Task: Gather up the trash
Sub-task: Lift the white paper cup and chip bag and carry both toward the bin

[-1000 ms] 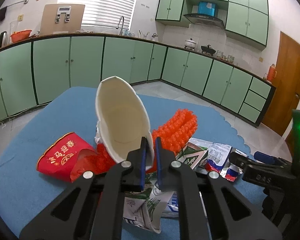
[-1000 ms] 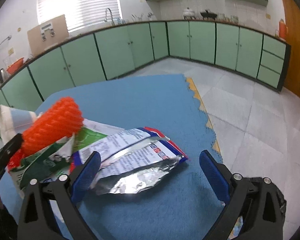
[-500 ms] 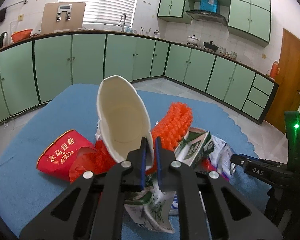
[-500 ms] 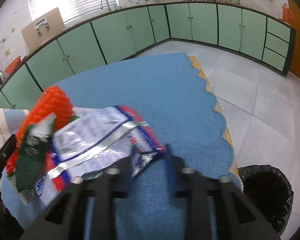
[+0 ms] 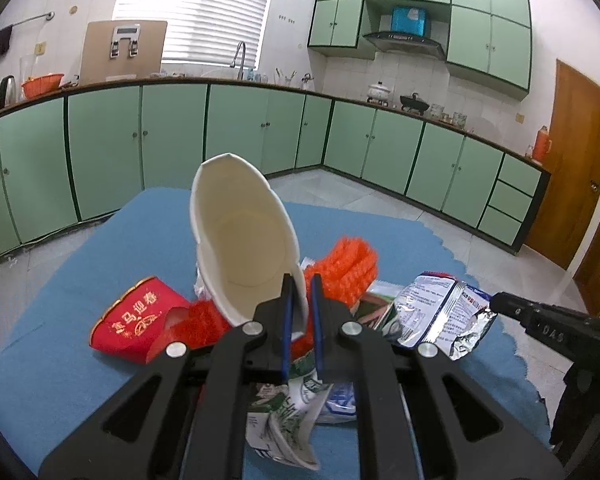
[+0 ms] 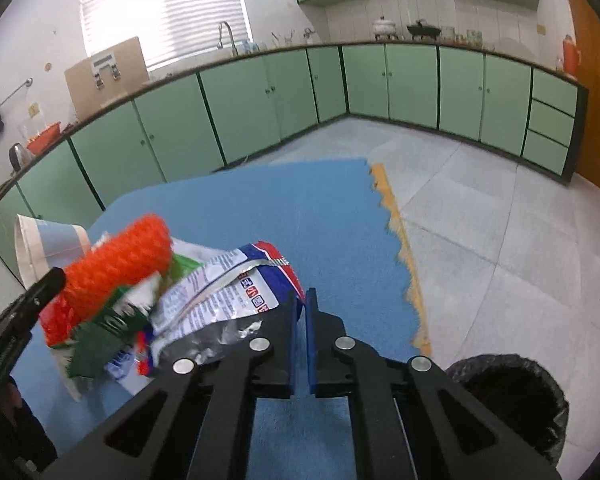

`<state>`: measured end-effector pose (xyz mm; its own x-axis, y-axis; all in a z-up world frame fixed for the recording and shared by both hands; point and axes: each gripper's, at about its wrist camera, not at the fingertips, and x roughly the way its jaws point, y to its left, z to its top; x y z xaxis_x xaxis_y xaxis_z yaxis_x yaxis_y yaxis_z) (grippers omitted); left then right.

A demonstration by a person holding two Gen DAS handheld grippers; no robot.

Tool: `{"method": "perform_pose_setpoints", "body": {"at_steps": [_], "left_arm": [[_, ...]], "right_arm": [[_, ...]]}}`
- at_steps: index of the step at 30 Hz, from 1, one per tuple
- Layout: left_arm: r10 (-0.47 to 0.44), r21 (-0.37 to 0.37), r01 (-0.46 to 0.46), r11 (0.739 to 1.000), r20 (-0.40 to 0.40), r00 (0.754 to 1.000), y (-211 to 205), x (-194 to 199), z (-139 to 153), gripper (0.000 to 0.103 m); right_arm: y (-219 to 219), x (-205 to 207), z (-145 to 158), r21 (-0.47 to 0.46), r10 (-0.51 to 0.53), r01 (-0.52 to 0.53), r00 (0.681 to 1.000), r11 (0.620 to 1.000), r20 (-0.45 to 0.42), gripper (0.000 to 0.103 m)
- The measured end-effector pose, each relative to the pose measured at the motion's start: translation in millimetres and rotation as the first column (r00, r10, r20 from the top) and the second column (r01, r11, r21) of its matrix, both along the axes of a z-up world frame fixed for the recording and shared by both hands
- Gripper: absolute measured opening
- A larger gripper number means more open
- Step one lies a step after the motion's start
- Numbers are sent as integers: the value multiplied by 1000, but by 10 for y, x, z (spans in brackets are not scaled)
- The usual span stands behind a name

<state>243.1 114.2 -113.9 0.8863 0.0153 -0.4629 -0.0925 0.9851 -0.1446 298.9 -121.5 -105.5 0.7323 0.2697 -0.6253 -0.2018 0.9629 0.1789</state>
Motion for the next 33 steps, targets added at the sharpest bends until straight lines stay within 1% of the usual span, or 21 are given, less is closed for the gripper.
{"method": "perform_pose_setpoints", "body": {"at_steps": [10, 14, 18, 22, 26, 29, 33], "left_arm": [[-55, 5, 55, 998, 86, 995, -211, -252, 337, 6], [-86, 22, 85, 996, 117, 989, -332, -380, 436, 6], [-123, 19, 122, 992, 136, 983, -469, -504, 527, 6], [-148, 34, 144, 989, 160, 976, -616, -618, 595, 6], [-145, 63, 135, 989, 195, 970, -640, -749, 666, 6], [-129, 36, 124, 992, 190, 973, -567, -801, 680, 6], [-108, 55, 101, 993, 155, 982, -529, -850, 592, 5]], "right_arm": [[-204, -357, 532, -8, 7, -6, 993, 1000, 114, 4], [-268, -512, 702, -14, 6, -3, 988, 1000, 156, 3], [-324, -687, 848, -25, -3, 9, 981, 1000, 195, 3], [-401, -832, 930, -28, -22, 28, 975, 999, 219, 3], [-474, -945, 971, -42, -31, 42, 971, 998, 235, 3], [-489, -993, 948, -51, -33, 46, 971, 998, 236, 3], [-499, -1010, 833, -53, -31, 43, 978, 998, 206, 3]]}}
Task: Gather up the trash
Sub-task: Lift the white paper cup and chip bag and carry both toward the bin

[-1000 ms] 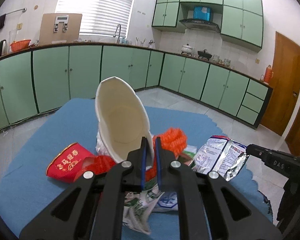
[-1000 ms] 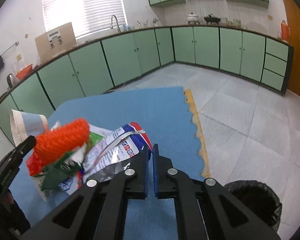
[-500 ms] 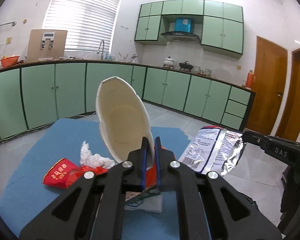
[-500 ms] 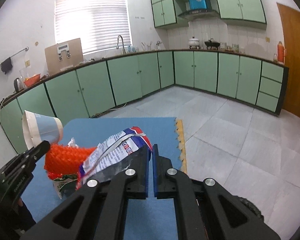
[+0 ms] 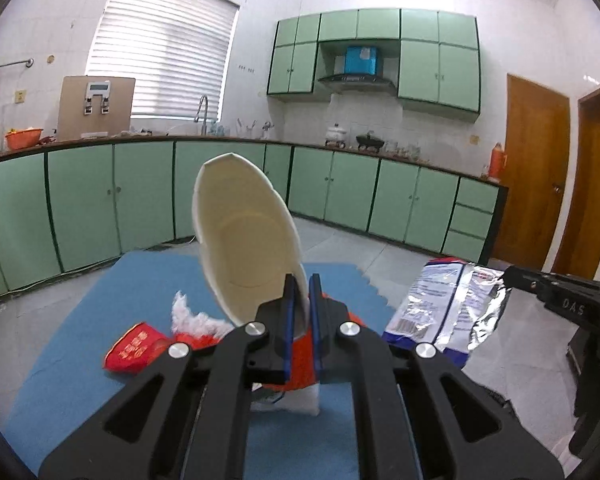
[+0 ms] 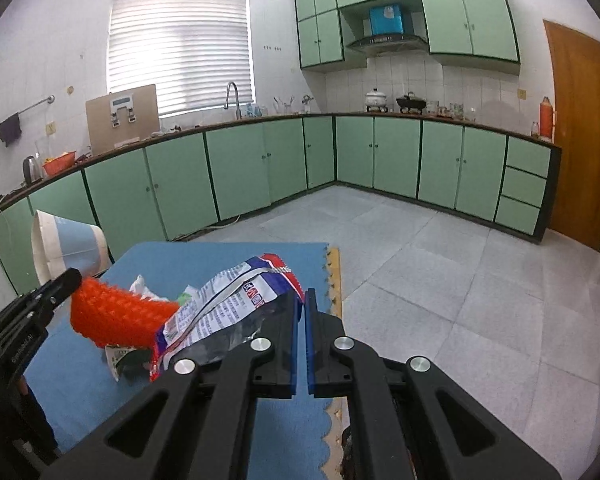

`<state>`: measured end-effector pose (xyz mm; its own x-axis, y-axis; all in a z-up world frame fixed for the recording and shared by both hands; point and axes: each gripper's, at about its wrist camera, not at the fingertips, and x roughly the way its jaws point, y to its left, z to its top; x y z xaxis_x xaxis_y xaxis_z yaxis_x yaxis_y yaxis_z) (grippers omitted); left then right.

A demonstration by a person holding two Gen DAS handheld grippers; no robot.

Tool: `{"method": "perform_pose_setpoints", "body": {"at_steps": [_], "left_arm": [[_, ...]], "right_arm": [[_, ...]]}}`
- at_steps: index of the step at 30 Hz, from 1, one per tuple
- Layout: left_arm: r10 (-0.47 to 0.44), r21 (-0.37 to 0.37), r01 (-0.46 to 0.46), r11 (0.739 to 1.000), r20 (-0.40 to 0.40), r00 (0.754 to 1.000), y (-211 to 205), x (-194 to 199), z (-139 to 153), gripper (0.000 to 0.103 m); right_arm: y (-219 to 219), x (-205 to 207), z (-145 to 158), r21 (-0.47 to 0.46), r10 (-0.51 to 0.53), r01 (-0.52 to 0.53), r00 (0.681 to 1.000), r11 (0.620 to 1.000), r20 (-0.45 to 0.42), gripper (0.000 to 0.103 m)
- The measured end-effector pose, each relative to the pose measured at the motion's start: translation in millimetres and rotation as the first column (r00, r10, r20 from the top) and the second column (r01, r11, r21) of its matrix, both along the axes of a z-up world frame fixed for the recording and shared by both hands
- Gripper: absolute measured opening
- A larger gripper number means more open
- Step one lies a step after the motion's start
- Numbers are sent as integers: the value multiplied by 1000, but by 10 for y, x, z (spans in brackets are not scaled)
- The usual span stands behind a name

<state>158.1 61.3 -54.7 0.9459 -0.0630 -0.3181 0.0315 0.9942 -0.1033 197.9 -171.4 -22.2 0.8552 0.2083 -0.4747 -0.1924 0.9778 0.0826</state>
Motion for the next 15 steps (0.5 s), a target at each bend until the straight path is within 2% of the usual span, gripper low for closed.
{"method": "perform_pose_setpoints", "body": {"at_steps": [5, 15], "left_arm": [[11, 8, -11, 1000, -29, 1000, 97, -34, -61, 6], [-5, -7, 4, 1000, -43, 999, 143, -61, -45, 6]], "right_arm": [[-6, -12, -116, -5, -1, 1, 999, 1000, -34, 3], [83, -37, -133, -28, 17, -18, 999, 999, -37, 3]]}}
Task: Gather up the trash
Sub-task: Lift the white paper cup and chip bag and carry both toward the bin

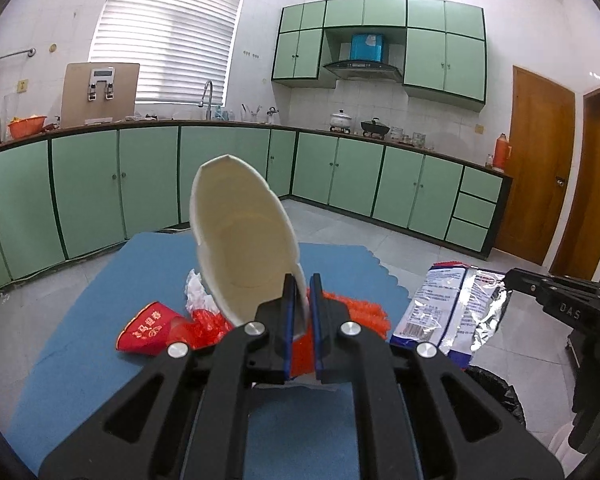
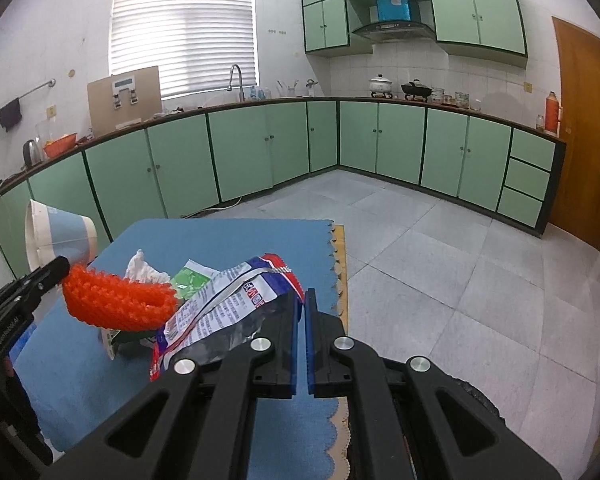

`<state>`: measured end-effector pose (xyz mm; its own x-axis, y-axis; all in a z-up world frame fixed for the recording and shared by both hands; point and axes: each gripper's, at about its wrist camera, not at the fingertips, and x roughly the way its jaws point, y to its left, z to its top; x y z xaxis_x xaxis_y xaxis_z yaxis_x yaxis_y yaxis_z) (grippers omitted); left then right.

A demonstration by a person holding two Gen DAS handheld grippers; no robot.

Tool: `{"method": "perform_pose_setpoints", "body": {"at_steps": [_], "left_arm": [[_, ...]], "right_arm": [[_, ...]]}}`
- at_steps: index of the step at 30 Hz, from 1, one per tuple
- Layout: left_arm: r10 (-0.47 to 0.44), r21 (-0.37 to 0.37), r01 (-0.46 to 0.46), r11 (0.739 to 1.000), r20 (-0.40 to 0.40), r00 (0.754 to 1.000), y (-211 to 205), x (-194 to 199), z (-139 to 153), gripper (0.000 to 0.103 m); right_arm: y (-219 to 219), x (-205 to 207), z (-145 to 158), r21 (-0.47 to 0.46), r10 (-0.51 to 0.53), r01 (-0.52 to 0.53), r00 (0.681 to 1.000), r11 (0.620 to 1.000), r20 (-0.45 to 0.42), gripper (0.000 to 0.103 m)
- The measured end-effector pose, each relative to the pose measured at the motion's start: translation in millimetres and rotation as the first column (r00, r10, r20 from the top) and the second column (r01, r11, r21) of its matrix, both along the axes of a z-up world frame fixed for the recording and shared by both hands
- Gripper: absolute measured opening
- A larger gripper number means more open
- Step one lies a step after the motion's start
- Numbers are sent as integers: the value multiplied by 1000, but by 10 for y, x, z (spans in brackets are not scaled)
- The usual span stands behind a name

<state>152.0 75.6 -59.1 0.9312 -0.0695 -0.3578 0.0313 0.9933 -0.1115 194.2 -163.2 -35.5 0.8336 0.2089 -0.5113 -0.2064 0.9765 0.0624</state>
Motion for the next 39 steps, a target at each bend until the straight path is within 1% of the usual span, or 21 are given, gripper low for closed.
{"method": "perform_pose_setpoints", "body": {"at_steps": [3, 5, 11, 13, 14, 15, 16, 18, 19, 20, 21, 22, 23, 24, 28, 34, 39], "left_arm": [[-13, 6, 13, 1000, -20, 1000, -10, 13, -30, 10], [-15, 9, 15, 1000, -34, 999, -7, 6, -82, 10], [-16, 8, 17, 1000, -110, 994, 31, -83, -363, 11], [-12, 10, 13, 1000, -124, 992, 49, -109, -413, 22], [-8, 11, 10, 1000, -127, 992, 59, -122, -424, 32], [-3, 12, 4, 1000, -126, 992, 75, -140, -423, 38], [-1, 13, 2, 1000, -122, 993, 87, -156, -413, 38], [1, 22, 1, 1000, -115, 993, 112, -173, -394, 36], [-1, 23, 4, 1000, -118, 993, 114, -163, -384, 33], [-4, 21, 7, 1000, -124, 992, 123, -154, -391, 23], [-7, 19, 10, 1000, -138, 990, 134, -131, -412, 17], [-8, 14, 11, 1000, -149, 989, 146, -109, -434, 15], [-10, 7, 11, 1000, -158, 987, 144, -92, -457, 10], [-10, 1, 10, 1000, -168, 986, 154, -74, -487, 7], [-10, -5, 9, 1000, -174, 985, 148, -42, -514, 4], [-22, 8, 22, 1000, -98, 995, 93, -121, -303, 4], [-80, 20, 80, 997, -43, 996, -147, -151, -95, 4]], "right_arm": [[16, 5, -3, -2, 1, -1, 1000, 1000, -4, 3], [17, 7, -4, -3, 3, -3, 1000, 1000, -9, 3], [59, -21, -84, -17, 18, -18, 999, 1000, -36, 3], [71, -36, -115, -20, 21, -22, 999, 1000, -44, 3], [75, -43, -126, -20, 22, -23, 999, 1000, -47, 3], [79, -52, -139, -20, 22, -23, 999, 1000, -49, 3], [82, -56, -144, -20, 22, -24, 998, 1000, -51, 3], [87, -62, -151, -19, 24, -25, 998, 1000, -51, 3], [90, -64, -150, -19, 25, -26, 998, 999, -51, 3], [87, -71, -155, -18, 26, -27, 998, 999, -50, 3], [93, -79, -151, -18, 28, -29, 998, 999, -49, 3], [100, -88, -147, -20, 30, -31, 998, 999, -47, 3], [104, -96, -143, -22, 31, -32, 998, 999, -46, 3], [91, -94, -136, -22, 31, -32, 998, 999, -45, 3], [54, -120, -110, -22, 23, -24, 999, 999, -36, 3], [-13, -175, 27, -21, 3, -3, 1000, 1000, 1, 3], [-111, -248, 145, -32, -22, 23, 999, 999, 34, 3]]}}
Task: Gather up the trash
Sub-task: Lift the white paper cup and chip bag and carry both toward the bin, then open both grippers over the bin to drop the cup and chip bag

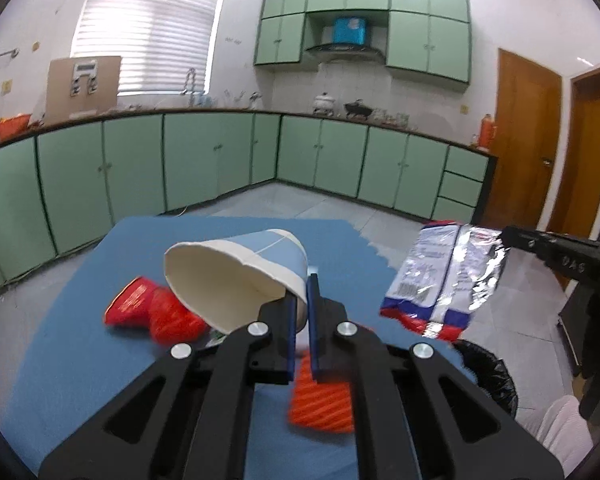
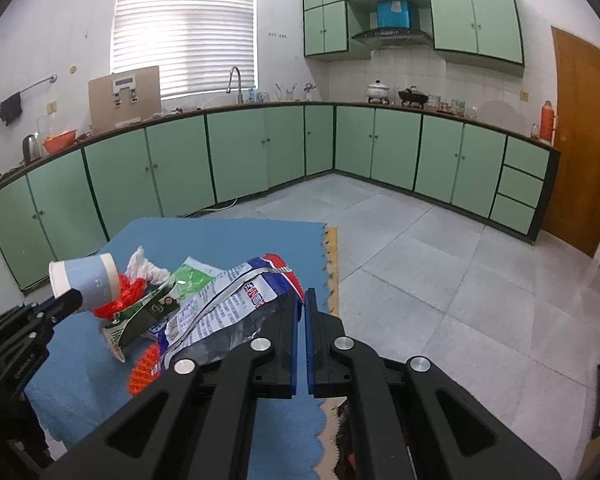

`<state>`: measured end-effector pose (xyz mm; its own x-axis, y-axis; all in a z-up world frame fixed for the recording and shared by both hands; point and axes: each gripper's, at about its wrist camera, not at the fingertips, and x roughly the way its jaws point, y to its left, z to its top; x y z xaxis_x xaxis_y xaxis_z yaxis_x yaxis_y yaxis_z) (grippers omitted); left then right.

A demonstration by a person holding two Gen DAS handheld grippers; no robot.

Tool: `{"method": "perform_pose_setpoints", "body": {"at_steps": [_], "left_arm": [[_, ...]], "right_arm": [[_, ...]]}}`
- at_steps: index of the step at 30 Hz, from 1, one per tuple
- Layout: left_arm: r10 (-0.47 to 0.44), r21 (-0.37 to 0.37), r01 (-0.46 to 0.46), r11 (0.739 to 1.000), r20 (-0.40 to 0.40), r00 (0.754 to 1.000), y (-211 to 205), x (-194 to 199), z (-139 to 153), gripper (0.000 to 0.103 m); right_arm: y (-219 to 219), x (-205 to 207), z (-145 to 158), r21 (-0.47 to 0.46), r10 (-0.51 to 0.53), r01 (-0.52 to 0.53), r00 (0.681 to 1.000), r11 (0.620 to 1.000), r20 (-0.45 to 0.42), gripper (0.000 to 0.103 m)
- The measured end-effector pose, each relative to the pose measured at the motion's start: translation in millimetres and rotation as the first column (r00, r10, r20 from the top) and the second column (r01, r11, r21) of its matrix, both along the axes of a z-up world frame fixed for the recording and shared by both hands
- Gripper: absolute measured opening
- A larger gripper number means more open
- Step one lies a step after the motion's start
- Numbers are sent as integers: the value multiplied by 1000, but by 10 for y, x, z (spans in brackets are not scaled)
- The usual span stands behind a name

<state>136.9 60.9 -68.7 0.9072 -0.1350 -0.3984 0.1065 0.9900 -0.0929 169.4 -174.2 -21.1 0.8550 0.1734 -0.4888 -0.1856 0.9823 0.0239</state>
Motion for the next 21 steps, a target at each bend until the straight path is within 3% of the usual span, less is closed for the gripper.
{"method": "perform_pose_setpoints", "body": {"at_steps": [10, 21], "left_arm": [[-147, 4, 147, 989, 30, 989, -686, 126, 108, 3], [-329, 2, 329, 944, 13, 944, -1575, 169, -81, 3]], "right_arm": [[-528, -205, 99, 13, -108, 108, 994, 994, 27, 3], [-1300, -476, 38, 23, -275, 274, 961, 961, 12, 3]]}}
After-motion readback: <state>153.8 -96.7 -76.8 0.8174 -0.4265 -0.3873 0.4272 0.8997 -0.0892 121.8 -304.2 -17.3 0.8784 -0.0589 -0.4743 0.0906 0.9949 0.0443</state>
